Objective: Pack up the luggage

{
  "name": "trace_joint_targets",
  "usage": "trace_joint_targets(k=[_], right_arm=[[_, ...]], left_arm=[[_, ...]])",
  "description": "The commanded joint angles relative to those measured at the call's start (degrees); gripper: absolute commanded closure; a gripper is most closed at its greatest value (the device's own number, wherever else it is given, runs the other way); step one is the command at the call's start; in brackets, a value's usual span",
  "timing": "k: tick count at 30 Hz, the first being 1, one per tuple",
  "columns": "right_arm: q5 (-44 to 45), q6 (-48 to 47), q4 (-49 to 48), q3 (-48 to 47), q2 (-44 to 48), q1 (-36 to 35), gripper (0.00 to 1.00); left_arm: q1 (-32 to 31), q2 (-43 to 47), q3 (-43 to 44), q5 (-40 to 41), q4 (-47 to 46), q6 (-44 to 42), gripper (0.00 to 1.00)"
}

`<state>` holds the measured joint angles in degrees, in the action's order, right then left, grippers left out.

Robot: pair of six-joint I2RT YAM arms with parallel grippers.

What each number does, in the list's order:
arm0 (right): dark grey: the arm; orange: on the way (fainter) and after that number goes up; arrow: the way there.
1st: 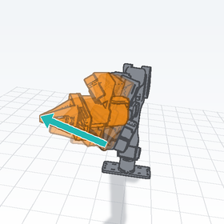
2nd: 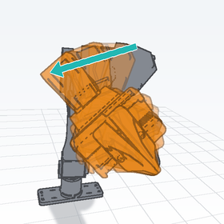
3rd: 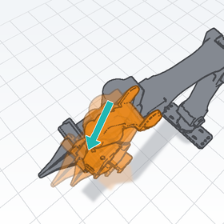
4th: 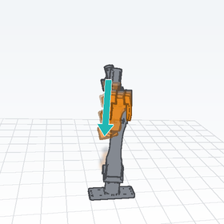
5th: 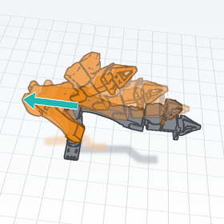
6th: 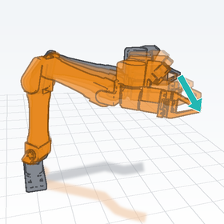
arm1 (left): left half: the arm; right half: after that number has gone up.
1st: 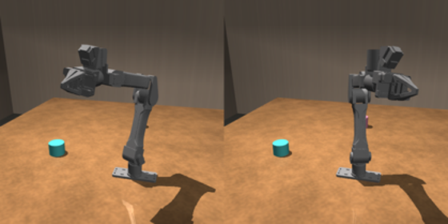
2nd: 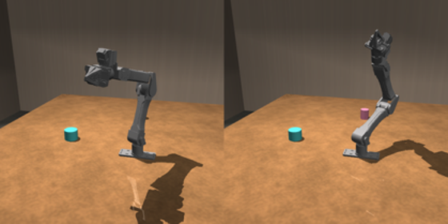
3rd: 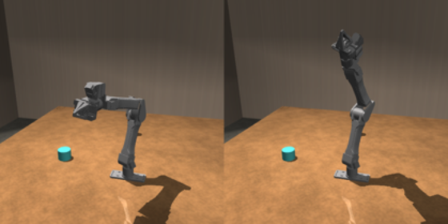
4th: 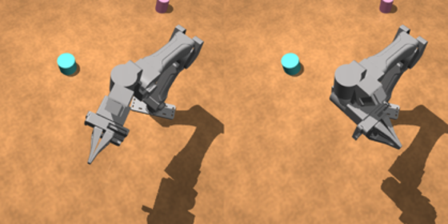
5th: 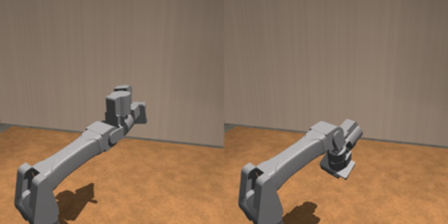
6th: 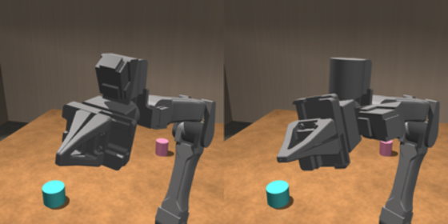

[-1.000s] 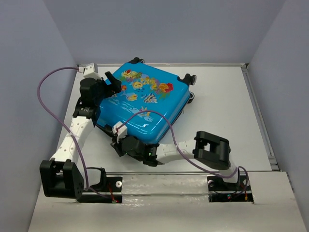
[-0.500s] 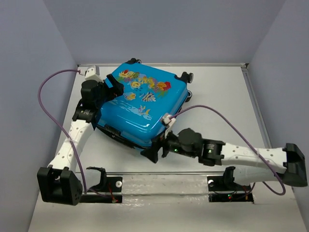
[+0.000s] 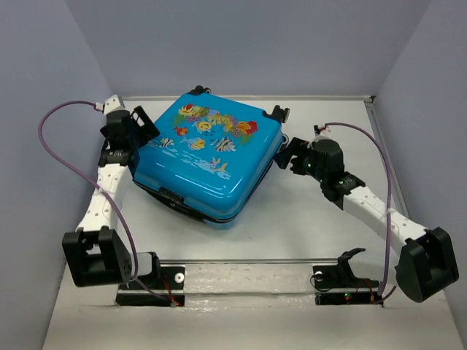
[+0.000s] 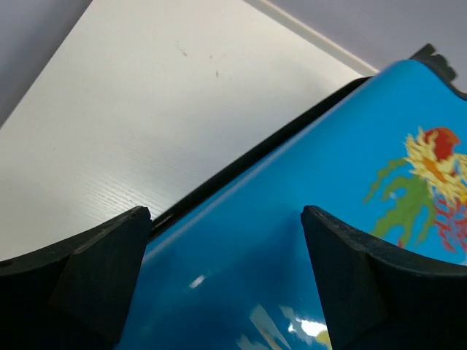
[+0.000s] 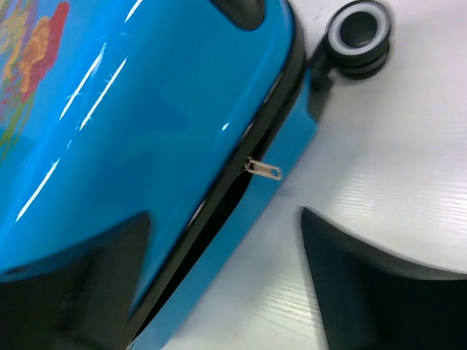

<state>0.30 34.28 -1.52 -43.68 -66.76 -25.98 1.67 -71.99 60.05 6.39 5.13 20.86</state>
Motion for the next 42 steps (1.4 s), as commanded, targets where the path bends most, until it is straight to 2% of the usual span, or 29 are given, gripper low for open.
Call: trace_joint_targets(k=[1,2,3,4,8,11,12,13,14,17,21,27,31,35,39,41,42], right_arm=[[-14.0,8.7,-12.1,1.8,-2.9,6.5,0.47],[-14.5,9.9,-13.7,2.8,-3.6,7.4,0.64],[-14.8,10.4,-14.5,3.2,-4.5,8.1,0.89],[-14.4,9.8,-14.7,3.3,-5.4,8.1,0.93],[-13.0,9.0,-15.3,3.9,-8.9,8.1,0.93],[-12.6,7.2,-15.9,3.3,-10.3,8.1,0.93],[-14.3,6.8,-15.8,2.7,-12.1,8.1,0.93],[-15.1,6.2,-15.8,2.1,-13.0,8.1,0.93],[-15.8,6.1,-16.0,1.1,-14.0,8.1,0.93],[-16.7,5.3,-16.1,-1.5,-17.3,6.9,0.93],[-16.7,4.0,-14.9,-5.5,-20.4,3.8,0.93],[-19.1,0.8,-11.4,-13.2,-25.8,2.0,0.93],[-24.2,-4.2,-6.7,-22.9,-31.7,2.0,0.93],[-29.6,-8.6,1.3,-40.5,-40.5,2.0,0.93],[-33.2,-11.2,8.5,-50.4,-47.1,2.0,0.91],[-33.7,-11.9,10.9,-54.1,-48.3,3.6,0.83],[-33.7,-11.9,11.0,-54.3,-48.2,3.6,0.73]], left_arm=[[2.8,-8.2,5.5,-5.4,3.6,0.6,0.01],[3.3,-9.7,6.4,-6.1,3.8,0.6,0.01],[3.9,-10.9,7.2,-8.3,4.0,1.6,0.01],[4.6,-11.9,8.3,-9.9,3.5,2.2,0.01],[7.8,-16.1,10.9,-9.1,1.9,5.6,0.09],[9.0,-20.1,13.5,-9.8,2.3,6.2,0.49],[8.9,-21.1,13.9,-10.6,2.4,6.0,0.77],[8.8,-22.0,13.8,-10.9,2.4,6.0,0.89],[8.5,-23.7,13.4,-10.9,2.4,6.0,0.94],[7.2,-26.4,11.3,-9.5,2.8,5.1,0.94],[5.4,-27.2,4.4,-13.0,0.7,5.8,0.94],[-1.4,-21.4,-3.2,-17.7,-0.7,7.7,0.94],[-7.7,-12.4,-10.0,-17.7,-2.7,9.5,0.94],[-12.8,2.1,-17.7,-14.5,-3.7,12.4,0.94],[-17.1,13.5,-22.8,-12.7,-3.5,16.0,0.94],[-18.6,18.4,-23.4,-12.5,-2.1,17.1,0.94],[-18.9,19.9,-23.2,-12.5,-1.5,17.2,0.94]])
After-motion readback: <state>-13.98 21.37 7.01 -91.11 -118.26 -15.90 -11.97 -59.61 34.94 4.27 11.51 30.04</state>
